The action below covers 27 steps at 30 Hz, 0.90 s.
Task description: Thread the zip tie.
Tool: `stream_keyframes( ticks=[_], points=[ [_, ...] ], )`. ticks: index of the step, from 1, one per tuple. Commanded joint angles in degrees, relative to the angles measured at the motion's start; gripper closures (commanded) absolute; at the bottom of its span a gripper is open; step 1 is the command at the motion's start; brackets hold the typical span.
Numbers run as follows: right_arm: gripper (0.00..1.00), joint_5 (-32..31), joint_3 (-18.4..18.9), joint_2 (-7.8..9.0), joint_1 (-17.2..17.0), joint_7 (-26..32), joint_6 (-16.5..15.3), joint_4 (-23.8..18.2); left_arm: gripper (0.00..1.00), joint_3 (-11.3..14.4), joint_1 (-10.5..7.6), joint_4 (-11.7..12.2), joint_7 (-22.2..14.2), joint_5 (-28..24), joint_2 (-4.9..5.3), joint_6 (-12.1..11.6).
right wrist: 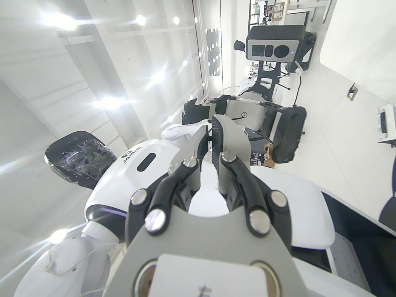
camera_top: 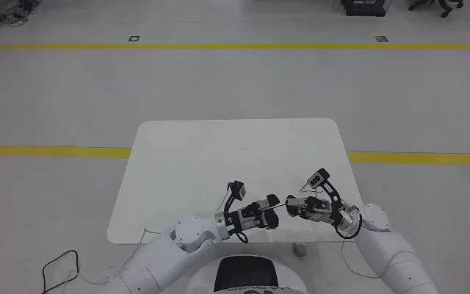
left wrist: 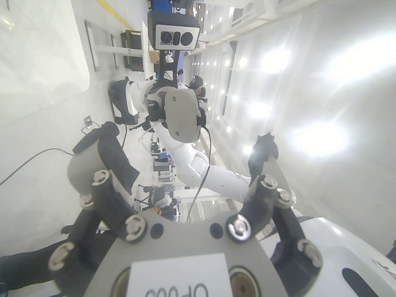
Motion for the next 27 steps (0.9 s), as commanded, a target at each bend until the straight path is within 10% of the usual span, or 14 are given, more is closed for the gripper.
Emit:
stream_keyframes(
  ticks=[1, 15, 27],
  points=[
    [1.00, -0.02, -0.16, 0.00, 0.06, 0.00, 0.01, -0.08, 0.00, 0.14, -0.07, 0.04, -0.05, 0.01, -0.06, 0.08],
    [1.00, -1.43, -0.75, 0.03, 0.64, 0.00, 0.24, 0.57, 0.00, 0.74, -0.51, 0.57, -0.13, -0.23, -0.44, 0.26],
    [1.00, -4.71, -0.11, 0.31, 0.73, -0.12, 0.72, 0.23, 0.52, 0.41, -0.08, -0.08, 0.38, 0.54, -0.30, 0.69]
  ],
)
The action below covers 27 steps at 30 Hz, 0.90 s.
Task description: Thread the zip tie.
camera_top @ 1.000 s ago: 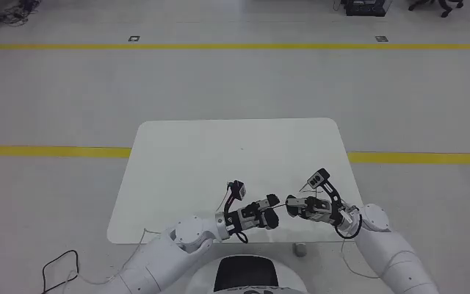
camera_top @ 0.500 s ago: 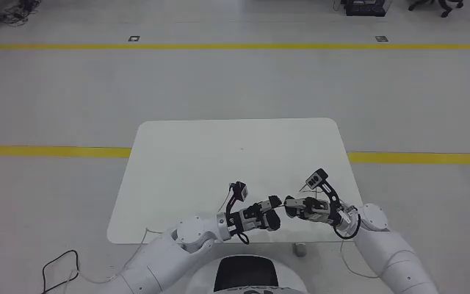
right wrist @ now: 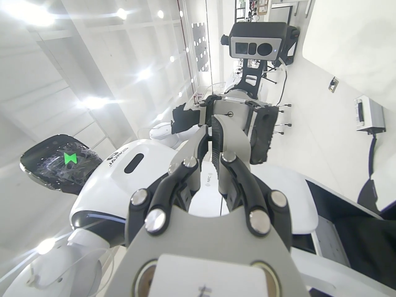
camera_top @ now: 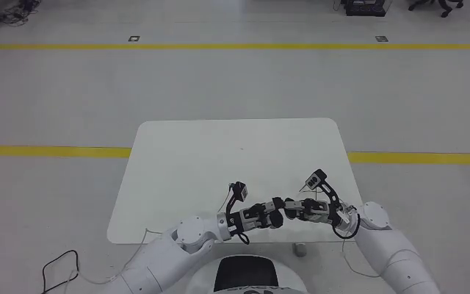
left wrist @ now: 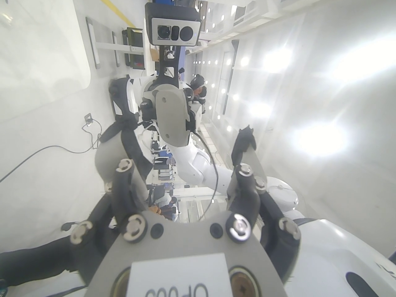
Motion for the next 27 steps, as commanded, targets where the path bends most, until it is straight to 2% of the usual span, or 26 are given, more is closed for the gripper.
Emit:
stream_keyframes(
  ticks=[1, 18, 25, 27],
  points=[
    [1.00, -0.22, 0.14, 0.04, -0.07, 0.09, 0.11, -0.05, 0.53, -0.07, 0.07, -0.12, 0.06, 0.13, 0.03, 0.05],
    [1.00, -3.65, 2.32, 0.95, -1.11, 0.15, 1.28, -0.84, 0.70, -0.07, 0.51, -1.98, 1.22, 4.14, 0.44, 2.73],
    [1.00, -5.22, 2.21, 1.24, -1.35, 0.15, 2.31, -1.11, 0.71, -0.21, 0.71, -2.45, 2.45, 6.33, 0.69, 4.08],
    [1.00, -5.49, 2.05, 1.29, -1.39, 0.15, 2.62, -1.11, 0.74, -0.24, 0.79, -2.61, 2.66, 6.55, 0.73, 4.24]
  ],
)
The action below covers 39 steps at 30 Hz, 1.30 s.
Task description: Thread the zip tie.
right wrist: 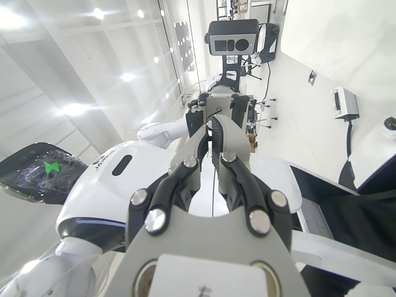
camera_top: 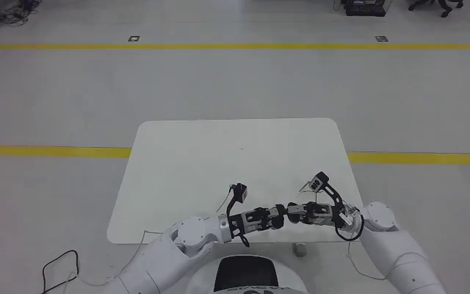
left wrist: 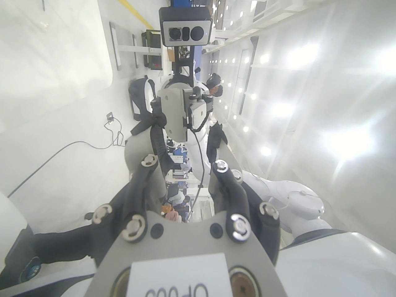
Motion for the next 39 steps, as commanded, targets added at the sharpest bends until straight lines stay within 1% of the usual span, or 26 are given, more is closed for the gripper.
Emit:
stream_keyframes(
  ticks=[1, 2, 4, 11, 14, 18, 20, 24, 26, 28, 33, 39],
  points=[
    [1.00, -0.50, -0.22, 0.06, 0.03, 0.00, 0.39, 0.02, 0.75, -0.06, 0.03, -0.14, 0.30, 0.58, 0.07, 0.27],
    [1.00, -0.65, -0.29, 0.08, 0.07, 0.00, 0.54, 0.04, 0.76, -0.07, 0.07, -0.25, 0.48, 0.82, 0.09, 0.38],
    [1.00, -0.97, -0.41, 0.12, 0.16, 0.00, 0.79, 0.15, 0.81, -0.11, 0.16, -0.37, 0.71, 1.28, 0.16, 0.61],
    [1.00, -1.76, -0.78, 0.19, 0.51, -0.11, 1.39, 0.82, 0.84, -0.19, 0.50, -0.70, 1.04, 1.98, 0.35, 1.13],
    [1.00, -2.17, -0.98, 0.20, 0.65, -0.13, 1.57, 1.09, 0.84, -0.18, 0.50, -0.74, 0.97, 2.01, 0.38, 1.36],
    [1.00, -2.83, -1.33, 0.20, 0.88, -0.25, 1.85, 1.31, 0.87, -0.12, 0.49, -0.63, 1.08, 1.94, 0.38, 1.47],
    [1.00, -3.09, -1.52, 0.20, 0.98, -0.32, 1.94, 1.43, 0.87, 0.00, 0.42, -0.51, 1.10, 1.95, 0.35, 1.56],
    [1.00, -3.14, -1.83, 0.16, 1.16, -0.49, 1.90, 1.68, 0.92, 0.34, 0.18, -0.34, 1.01, 2.11, 0.28, 2.04],
    [1.00, -3.10, -1.94, 0.14, 1.25, -0.55, 1.82, 1.77, 0.92, 0.46, 0.06, -0.24, 1.08, 2.18, 0.24, 2.16],
    [1.00, -2.95, -2.01, 0.12, 1.29, -0.59, 1.61, 1.83, 0.94, 0.56, 0.01, -0.12, 1.22, 2.25, 0.21, 2.22],
    [1.00, -2.71, -2.15, 0.11, 1.38, -0.50, 1.24, 2.03, 0.94, 0.83, -0.09, 0.02, 1.49, 2.29, 0.13, 2.41],
    [1.00, -2.64, -2.21, 0.14, 1.42, -0.44, 1.00, 2.16, 0.91, 0.95, -0.22, 0.11, 1.63, 2.21, 0.09, 2.44]
  ],
)
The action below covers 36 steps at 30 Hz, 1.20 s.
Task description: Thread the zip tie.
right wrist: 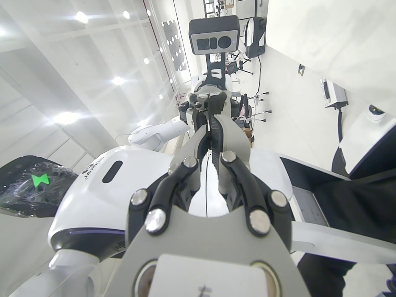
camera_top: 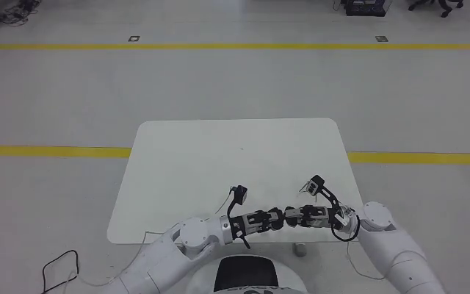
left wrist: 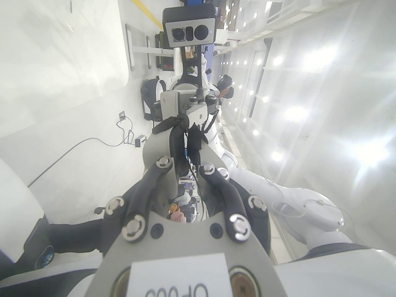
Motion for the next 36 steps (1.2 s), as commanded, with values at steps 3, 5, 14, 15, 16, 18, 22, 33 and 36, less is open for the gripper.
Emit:
stream_keyframes(
  ticks=[3, 5, 14, 15, 16, 18, 22, 33, 36],
  points=[
    [1.00, -0.19, -0.04, 0.05, -0.02, 0.03, 0.01, -0.05, 0.92, 0.07, -0.09, 0.08, -0.03, -0.13, -0.03, -0.02],
    [1.00, -0.25, -0.07, 0.07, -0.05, 0.00, 0.06, -0.11, 0.93, 0.09, -0.12, 0.11, -0.05, -0.18, -0.03, 0.01],
    [1.00, -0.41, -0.24, 0.13, -0.11, -0.09, 0.05, -0.45, 0.93, 0.23, -0.16, 0.11, -0.06, -0.25, -0.04, 0.11],
    [1.00, -0.40, -0.24, 0.14, -0.14, -0.13, 0.03, -0.48, 0.93, 0.24, -0.17, 0.12, -0.06, -0.22, -0.04, 0.13],
    [1.00, -0.39, -0.23, 0.14, -0.16, -0.17, 0.00, -0.52, 0.93, 0.25, -0.17, 0.11, -0.04, -0.23, -0.04, 0.14],
    [1.00, -0.34, -0.20, 0.17, -0.23, -0.23, -0.06, -0.59, 0.94, 0.27, -0.20, 0.11, -0.04, -0.18, -0.03, 0.17],
    [1.00, -0.36, -0.16, 0.22, -0.34, -0.33, -0.04, -0.69, 1.00, 0.32, -0.22, 0.09, -0.13, -0.22, -0.03, 0.12],
    [0.00, 0.80, 0.83, 0.44, -0.83, -1.21, 0.28, -0.57, 1.00, -0.23, -0.04, 0.29, 0.47, 0.96, 0.23, -0.93],
    [0.00, 1.15, 1.59, 0.58, -1.22, -1.73, 0.00, -0.63, 1.00, -0.77, 0.34, -0.04, 1.04, 2.36, 0.52, -1.58]
  ],
)
